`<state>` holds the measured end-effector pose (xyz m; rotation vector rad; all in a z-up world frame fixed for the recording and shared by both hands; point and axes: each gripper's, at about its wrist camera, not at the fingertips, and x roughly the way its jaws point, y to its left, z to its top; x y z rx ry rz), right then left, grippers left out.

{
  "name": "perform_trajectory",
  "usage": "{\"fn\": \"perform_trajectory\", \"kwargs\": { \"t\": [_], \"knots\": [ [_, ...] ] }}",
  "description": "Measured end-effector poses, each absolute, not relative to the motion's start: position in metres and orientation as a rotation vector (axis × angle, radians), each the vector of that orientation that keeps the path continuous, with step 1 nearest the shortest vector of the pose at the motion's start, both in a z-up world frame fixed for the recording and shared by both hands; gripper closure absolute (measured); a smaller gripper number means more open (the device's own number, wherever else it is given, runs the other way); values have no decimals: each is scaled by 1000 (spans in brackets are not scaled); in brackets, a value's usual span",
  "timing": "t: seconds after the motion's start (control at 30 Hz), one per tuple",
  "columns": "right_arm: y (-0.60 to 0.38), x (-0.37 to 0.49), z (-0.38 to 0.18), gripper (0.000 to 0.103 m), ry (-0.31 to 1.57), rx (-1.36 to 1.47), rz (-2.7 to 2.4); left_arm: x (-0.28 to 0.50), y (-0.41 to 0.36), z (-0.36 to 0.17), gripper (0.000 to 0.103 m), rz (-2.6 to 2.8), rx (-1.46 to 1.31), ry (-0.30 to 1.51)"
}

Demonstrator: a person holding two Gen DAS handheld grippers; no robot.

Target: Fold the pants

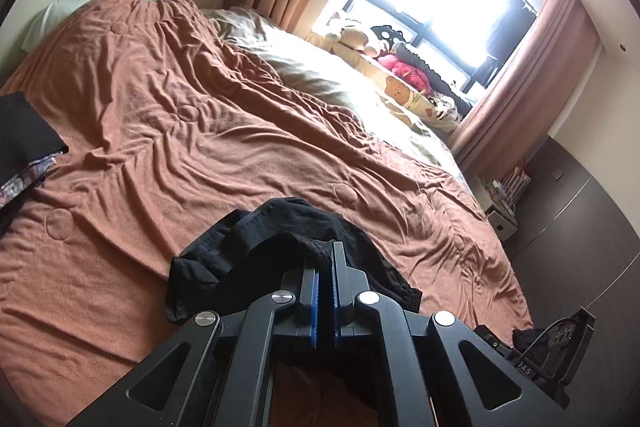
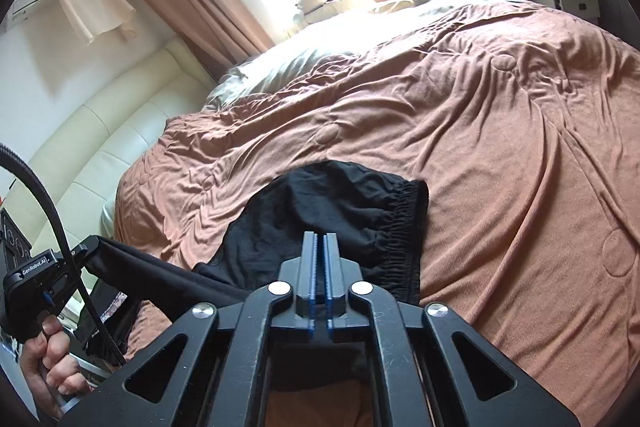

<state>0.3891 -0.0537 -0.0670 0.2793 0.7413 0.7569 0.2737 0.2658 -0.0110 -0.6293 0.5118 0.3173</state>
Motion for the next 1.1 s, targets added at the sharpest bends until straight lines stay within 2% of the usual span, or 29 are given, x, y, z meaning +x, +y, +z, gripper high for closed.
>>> {"fn": "perform_trajectory", "kwargs": {
  "t": [0.43, 0.47, 0.53, 0.57, 0.6, 0.63, 1.0, 1.03, 1.07, 1.1],
  "knots": [
    [-65, 401, -84, 102, 855, 205, 795, 300, 283, -14, 99, 324, -629, 533],
    [-67, 399, -84, 97, 858, 196, 796, 300, 283, -13, 99, 324, -628, 531],
    [-73, 392, -84, 74, 856, 182, 800, 301, 283, -10, 99, 325, -625, 529],
    [-75, 388, -84, 49, 850, 174, 794, 301, 283, -9, 99, 325, -623, 527],
    [-77, 384, -82, 34, 835, 170, 791, 301, 282, -8, 99, 324, -621, 526],
    [-80, 379, -81, 31, 816, 169, 791, 302, 282, -7, 99, 323, -619, 526],
    [-65, 363, -93, 32, 815, 89, 810, 307, 281, 3, 99, 321, -604, 515],
    [-60, 367, -94, 38, 816, 81, 811, 309, 282, 4, 99, 320, -606, 516],
    [-55, 371, -95, 59, 818, 72, 811, 310, 284, 4, 99, 321, -605, 516],
    [-50, 374, -96, 68, 822, 58, 805, 312, 285, 4, 99, 325, -601, 516]
  ]
}}
